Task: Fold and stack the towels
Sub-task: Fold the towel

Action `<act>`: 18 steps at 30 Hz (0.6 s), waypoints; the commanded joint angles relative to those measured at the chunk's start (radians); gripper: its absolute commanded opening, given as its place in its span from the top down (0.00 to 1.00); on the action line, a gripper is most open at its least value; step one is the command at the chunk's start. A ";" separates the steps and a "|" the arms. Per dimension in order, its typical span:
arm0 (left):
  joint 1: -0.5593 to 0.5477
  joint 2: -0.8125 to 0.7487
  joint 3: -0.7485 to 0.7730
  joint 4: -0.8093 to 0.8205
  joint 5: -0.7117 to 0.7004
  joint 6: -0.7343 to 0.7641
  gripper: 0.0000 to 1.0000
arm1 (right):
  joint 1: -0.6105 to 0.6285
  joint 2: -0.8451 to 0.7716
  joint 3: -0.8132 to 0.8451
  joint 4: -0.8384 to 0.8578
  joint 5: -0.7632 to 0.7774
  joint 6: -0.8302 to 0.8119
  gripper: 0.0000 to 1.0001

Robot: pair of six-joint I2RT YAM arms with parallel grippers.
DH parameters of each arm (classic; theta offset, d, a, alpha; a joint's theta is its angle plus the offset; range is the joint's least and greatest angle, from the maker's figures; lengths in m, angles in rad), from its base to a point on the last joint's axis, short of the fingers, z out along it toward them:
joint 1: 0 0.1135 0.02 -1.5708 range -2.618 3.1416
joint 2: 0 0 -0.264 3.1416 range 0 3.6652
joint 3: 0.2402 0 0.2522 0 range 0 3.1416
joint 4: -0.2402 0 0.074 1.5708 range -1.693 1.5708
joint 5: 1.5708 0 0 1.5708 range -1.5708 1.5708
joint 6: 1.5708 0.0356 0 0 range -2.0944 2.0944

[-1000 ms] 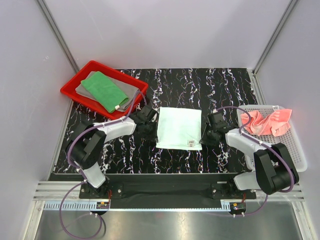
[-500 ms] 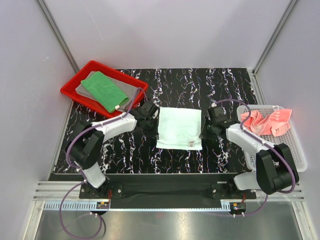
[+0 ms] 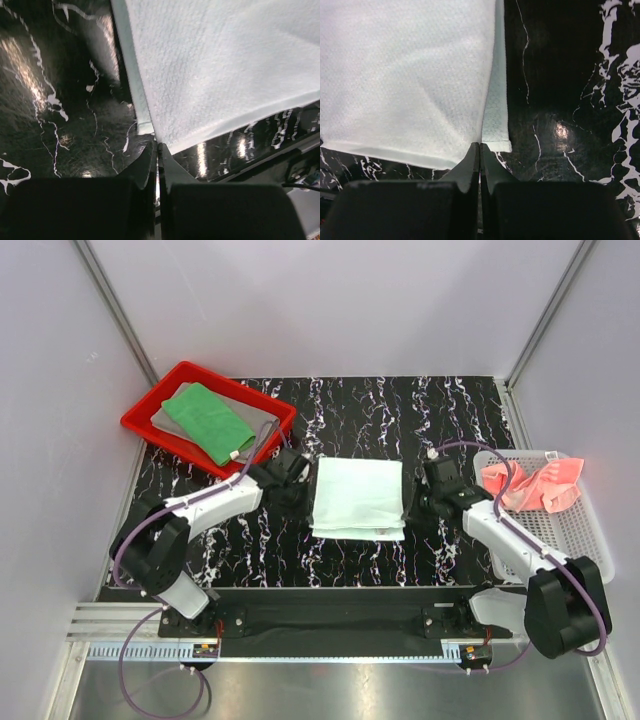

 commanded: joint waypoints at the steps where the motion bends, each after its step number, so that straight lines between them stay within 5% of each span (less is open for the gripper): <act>1: -0.008 -0.014 -0.081 0.077 0.045 -0.020 1.00 | 0.007 -0.027 -0.055 0.036 -0.008 -0.005 1.00; 9: -0.040 0.070 -0.157 0.229 0.121 -0.024 1.00 | 0.010 0.025 -0.121 0.088 0.013 0.051 1.00; 18: -0.049 0.095 -0.166 0.215 0.071 -0.017 1.00 | 0.009 0.119 -0.114 0.059 0.091 0.108 1.00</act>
